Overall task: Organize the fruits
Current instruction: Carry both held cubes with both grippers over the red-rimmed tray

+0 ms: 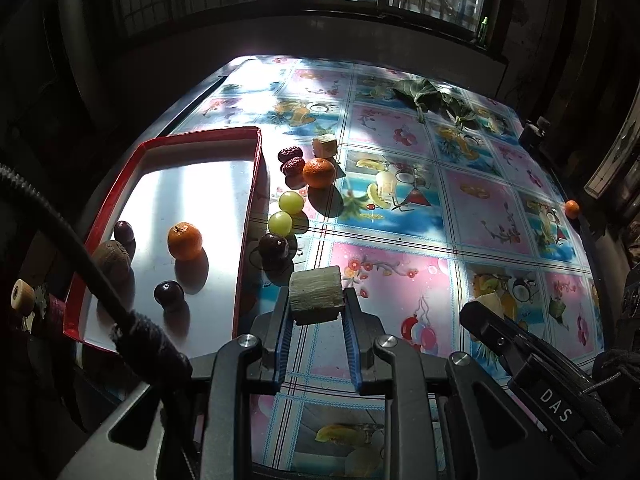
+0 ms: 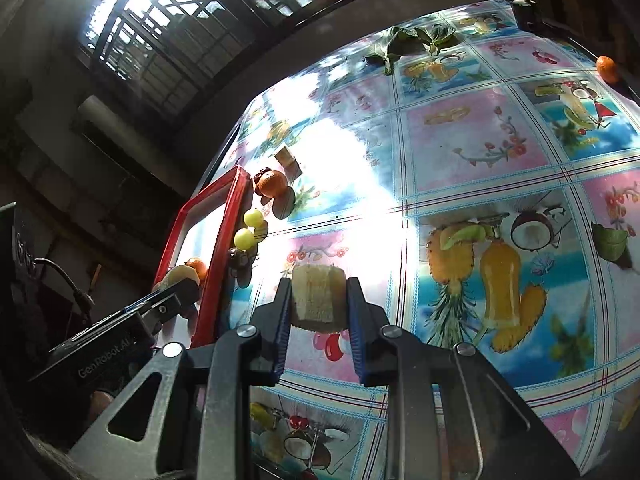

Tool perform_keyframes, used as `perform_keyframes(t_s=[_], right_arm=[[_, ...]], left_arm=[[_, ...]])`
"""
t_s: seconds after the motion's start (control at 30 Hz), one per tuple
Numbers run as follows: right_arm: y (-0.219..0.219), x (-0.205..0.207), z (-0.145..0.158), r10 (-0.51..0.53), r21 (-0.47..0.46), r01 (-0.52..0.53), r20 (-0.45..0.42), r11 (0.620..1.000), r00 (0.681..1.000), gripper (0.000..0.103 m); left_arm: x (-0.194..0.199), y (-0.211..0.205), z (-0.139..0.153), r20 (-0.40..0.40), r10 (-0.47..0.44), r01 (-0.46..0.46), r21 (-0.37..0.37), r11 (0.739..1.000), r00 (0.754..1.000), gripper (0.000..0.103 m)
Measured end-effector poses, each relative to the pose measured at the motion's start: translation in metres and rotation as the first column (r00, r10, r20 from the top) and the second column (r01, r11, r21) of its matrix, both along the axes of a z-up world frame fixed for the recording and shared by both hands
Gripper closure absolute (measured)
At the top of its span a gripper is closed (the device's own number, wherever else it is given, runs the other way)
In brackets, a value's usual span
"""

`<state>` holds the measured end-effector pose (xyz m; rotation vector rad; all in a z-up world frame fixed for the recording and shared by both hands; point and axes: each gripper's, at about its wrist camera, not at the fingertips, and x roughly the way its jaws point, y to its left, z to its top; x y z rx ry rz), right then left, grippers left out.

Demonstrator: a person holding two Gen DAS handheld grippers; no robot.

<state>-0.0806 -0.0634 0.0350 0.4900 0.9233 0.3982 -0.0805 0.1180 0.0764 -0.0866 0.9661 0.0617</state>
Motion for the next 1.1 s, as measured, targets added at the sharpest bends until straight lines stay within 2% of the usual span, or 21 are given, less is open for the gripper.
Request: perform_keyframes(t_s=[0.47,0.93,1.1], right_arm=[[0.001,-0.008,0.001,-0.028,-0.029,0.028,0.001,0.999,1.000,0.075],[0.006,-0.008,-0.001,-0.018,-0.052,0.019,0.001,0.998,1.000,0.075],[0.010,-0.006,-0.001,-0.011,-0.060,0.011,0.000,0.998,1.000,0.075]], left_arm=[[-0.001,0.003,-0.004,-0.014,-0.017,0.016,-0.022,1.000,1.000,0.080],[-0.003,0.010,-0.010,-0.024,-0.001,0.000,-0.009,1.000,1.000,0.080],[-0.005,0.019,-0.008,-0.008,0.021,-0.021,0.018,1.000,1.000,0.080]])
